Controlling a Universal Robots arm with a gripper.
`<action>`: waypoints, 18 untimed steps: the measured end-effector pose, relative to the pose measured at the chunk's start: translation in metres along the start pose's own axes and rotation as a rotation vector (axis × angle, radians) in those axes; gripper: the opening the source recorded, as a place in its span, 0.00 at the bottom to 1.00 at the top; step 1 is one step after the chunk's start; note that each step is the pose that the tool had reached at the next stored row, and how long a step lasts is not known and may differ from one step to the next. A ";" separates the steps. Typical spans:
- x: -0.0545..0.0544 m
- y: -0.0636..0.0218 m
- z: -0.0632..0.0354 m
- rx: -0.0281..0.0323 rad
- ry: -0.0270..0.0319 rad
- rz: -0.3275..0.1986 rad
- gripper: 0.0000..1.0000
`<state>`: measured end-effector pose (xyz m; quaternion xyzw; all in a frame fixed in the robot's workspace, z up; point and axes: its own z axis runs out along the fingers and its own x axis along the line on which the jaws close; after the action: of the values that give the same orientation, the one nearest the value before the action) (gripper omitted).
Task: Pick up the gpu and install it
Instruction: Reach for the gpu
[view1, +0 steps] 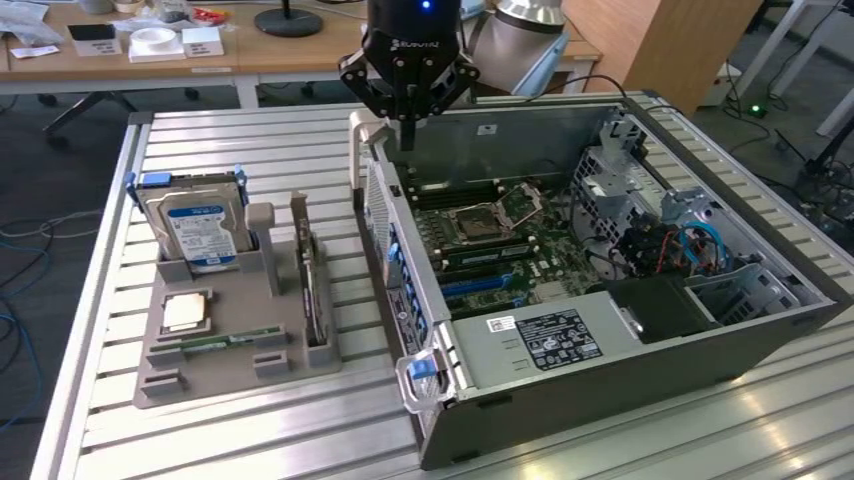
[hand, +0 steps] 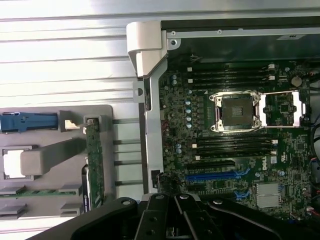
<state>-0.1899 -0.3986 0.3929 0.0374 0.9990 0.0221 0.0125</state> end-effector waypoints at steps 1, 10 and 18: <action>0.001 0.0000 0.0000 0.0000 0.0000 0.000 0.11; 0.027 -0.0013 -0.0005 0.0000 0.0000 0.000 0.11; 0.028 -0.0014 -0.0006 0.0000 0.0001 0.000 0.11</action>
<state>-0.2182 -0.3978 0.3927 0.0374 0.9990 0.0221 0.0125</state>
